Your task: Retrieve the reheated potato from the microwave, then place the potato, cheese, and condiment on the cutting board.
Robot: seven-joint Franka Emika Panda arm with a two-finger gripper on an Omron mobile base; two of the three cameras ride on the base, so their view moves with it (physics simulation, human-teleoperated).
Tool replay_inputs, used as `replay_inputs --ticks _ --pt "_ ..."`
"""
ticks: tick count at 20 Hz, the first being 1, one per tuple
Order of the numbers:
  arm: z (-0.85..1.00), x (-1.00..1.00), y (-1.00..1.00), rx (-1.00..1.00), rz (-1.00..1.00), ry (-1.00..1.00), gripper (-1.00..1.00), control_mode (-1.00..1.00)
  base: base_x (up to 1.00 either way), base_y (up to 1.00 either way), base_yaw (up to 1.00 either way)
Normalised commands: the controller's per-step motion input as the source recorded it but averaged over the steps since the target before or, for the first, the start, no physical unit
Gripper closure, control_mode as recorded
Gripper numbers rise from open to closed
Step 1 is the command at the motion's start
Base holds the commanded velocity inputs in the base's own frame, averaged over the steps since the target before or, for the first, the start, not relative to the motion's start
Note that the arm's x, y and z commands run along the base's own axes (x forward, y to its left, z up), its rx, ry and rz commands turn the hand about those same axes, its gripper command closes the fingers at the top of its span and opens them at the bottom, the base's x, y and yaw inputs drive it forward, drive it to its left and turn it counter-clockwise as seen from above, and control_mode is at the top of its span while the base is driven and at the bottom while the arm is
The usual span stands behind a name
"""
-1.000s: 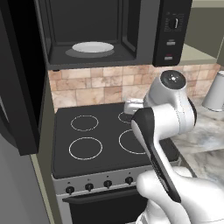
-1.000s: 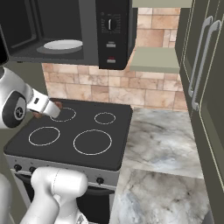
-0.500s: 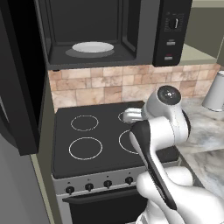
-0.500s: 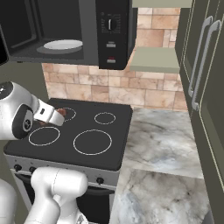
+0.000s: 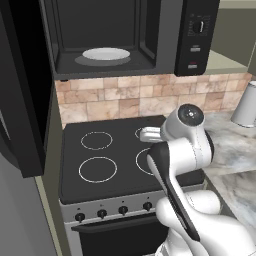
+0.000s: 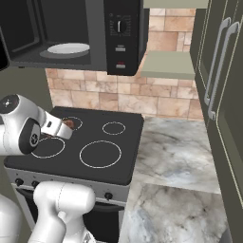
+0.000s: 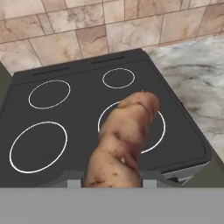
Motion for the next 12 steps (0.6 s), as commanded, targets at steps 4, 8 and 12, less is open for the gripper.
replay_inputs --ticks 4,8,12 --pt "0.0 0.0 0.0 0.0 0.0 0.0 1.0 -1.0 0.0 0.0 0.0" --pt "0.0 0.0 0.0 0.0 0.0 0.0 1.0 -1.0 0.0 0.0 0.0" --pt "0.0 0.0 0.0 0.0 0.0 0.0 1.0 -1.0 0.0 0.0 0.0"
